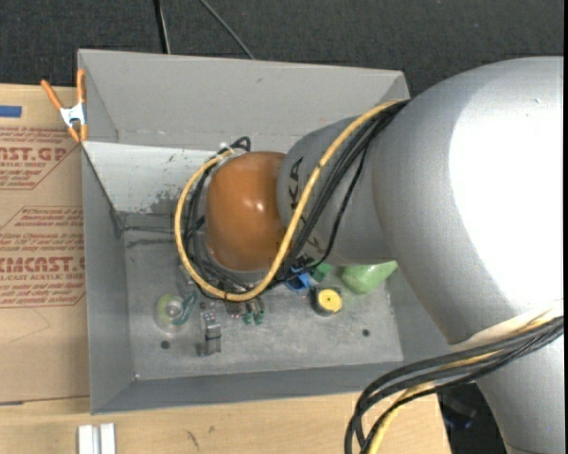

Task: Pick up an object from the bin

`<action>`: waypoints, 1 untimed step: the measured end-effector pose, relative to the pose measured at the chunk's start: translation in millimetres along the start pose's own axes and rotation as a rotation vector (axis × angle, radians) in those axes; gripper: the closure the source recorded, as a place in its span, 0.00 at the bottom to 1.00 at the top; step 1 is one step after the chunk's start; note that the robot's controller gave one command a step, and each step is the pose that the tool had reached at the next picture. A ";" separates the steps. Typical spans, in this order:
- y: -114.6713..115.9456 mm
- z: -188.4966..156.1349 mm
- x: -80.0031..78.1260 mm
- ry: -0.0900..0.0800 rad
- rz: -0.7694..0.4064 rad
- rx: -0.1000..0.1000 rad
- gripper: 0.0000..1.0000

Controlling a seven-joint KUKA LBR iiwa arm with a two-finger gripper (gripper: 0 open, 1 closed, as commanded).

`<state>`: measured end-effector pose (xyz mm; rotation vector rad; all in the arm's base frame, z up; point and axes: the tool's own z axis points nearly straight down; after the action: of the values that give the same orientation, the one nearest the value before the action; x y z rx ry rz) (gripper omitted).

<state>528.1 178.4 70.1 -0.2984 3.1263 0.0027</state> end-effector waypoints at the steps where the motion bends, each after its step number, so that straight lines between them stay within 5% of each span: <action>1: 0.0 -1.9 -2.1 -0.007 0.000 -0.001 1.00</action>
Offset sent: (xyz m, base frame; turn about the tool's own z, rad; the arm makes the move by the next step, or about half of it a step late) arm 0.0000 0.0000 0.0000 0.0000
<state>530.1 178.9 72.0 -0.2972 3.1191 0.0053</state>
